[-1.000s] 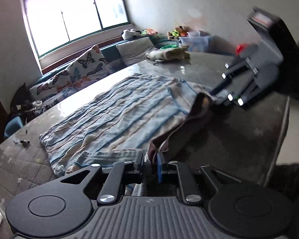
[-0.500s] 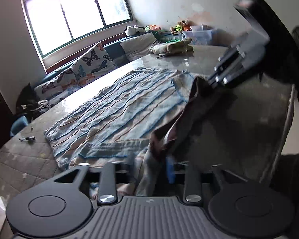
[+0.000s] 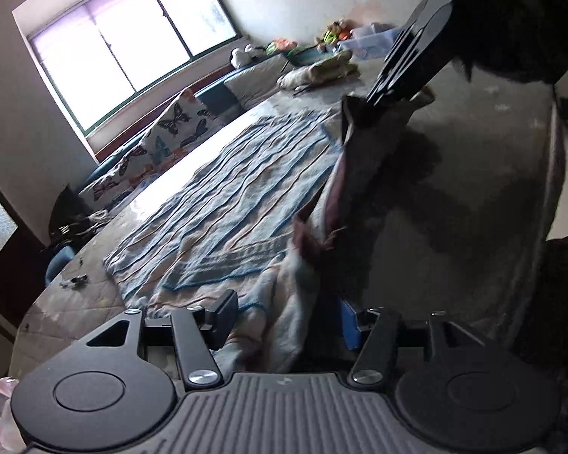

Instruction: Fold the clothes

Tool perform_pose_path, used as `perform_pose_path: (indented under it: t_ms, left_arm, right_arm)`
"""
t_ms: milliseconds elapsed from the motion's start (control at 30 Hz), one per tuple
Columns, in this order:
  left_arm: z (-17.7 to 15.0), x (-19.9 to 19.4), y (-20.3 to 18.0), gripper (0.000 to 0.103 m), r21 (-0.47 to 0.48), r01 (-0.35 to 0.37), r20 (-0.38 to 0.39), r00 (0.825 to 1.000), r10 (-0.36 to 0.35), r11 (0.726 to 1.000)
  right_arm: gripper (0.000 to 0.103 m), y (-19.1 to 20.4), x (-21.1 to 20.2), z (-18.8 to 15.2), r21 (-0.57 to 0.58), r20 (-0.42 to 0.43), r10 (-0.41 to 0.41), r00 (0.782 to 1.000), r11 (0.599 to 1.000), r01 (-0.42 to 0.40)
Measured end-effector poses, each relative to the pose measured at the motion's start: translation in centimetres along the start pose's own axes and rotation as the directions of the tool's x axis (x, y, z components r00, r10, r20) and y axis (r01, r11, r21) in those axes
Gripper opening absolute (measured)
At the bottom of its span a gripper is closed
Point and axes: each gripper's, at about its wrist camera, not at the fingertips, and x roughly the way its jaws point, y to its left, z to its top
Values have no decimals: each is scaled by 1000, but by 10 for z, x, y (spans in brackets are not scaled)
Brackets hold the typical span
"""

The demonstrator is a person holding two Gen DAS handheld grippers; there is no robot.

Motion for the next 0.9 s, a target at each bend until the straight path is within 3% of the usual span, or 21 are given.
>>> perform_pose_path:
  t_ms: [100, 200, 667, 900]
  left_arm:
    - [1, 1, 5, 17, -12, -2, 2, 1000, 2, 1000]
    - [3, -4, 9, 8, -23, 7, 21, 1000, -7, 1000]
    - [8, -83, 18, 5, -149, 102, 97, 991, -88, 984]
    - [20, -70, 39, 5, -208, 76, 100, 993, -56, 975]
  right_arm:
    - [6, 1, 1, -2, -1, 9, -11, 1000, 1000, 11]
    - [4, 2, -3, -4, 2, 20, -10, 1000, 1000, 10]
    - [3, 23, -95, -27, -42, 112, 51, 992, 998, -47]
    - [3, 20, -89, -2, -54, 107, 56, 993, 997, -50]
